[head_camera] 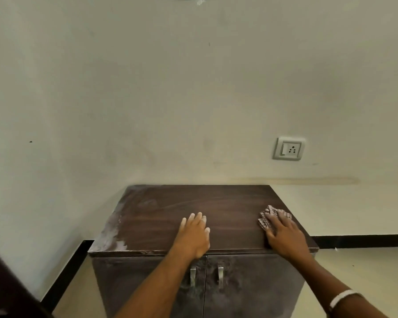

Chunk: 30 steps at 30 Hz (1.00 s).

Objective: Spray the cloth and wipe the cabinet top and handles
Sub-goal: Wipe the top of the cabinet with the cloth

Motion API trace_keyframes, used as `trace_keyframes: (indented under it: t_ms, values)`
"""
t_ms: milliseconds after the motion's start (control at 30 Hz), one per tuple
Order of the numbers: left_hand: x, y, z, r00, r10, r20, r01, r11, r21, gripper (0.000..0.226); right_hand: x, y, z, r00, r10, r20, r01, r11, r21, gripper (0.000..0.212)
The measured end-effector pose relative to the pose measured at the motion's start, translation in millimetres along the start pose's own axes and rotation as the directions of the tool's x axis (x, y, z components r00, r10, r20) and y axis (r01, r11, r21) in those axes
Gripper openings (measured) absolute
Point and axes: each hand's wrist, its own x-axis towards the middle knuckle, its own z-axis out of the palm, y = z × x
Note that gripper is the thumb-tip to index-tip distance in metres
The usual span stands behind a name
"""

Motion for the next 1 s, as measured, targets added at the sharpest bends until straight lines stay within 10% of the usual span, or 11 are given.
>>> trace_keyframes:
  t_ms: [267,633,1000]
  values:
    - [-11.5,-5.3,-3.7,1.000,-0.014,0.000,0.014,1.000,-0.005,0.055,-16.4,-25.4,-5.7,0.990,0.138,0.026,-0.139,0.990,0.015,0.054]
    - [-73.1,-127.0,-29.9,0.959,-0.274,-0.067,0.277,0.960,0.040,0.056,-66.8,-222.5,39.8,0.953,-0.266,0.144,0.244,0.957,0.158,0.053]
    - [-118.5,-228.3,-52.2,0.866,-0.489,-0.103,0.490,0.871,-0.011,0.054,-76.9,-348.7,87.6,0.615,-0.765,0.193,0.728,0.644,0.235,0.051]
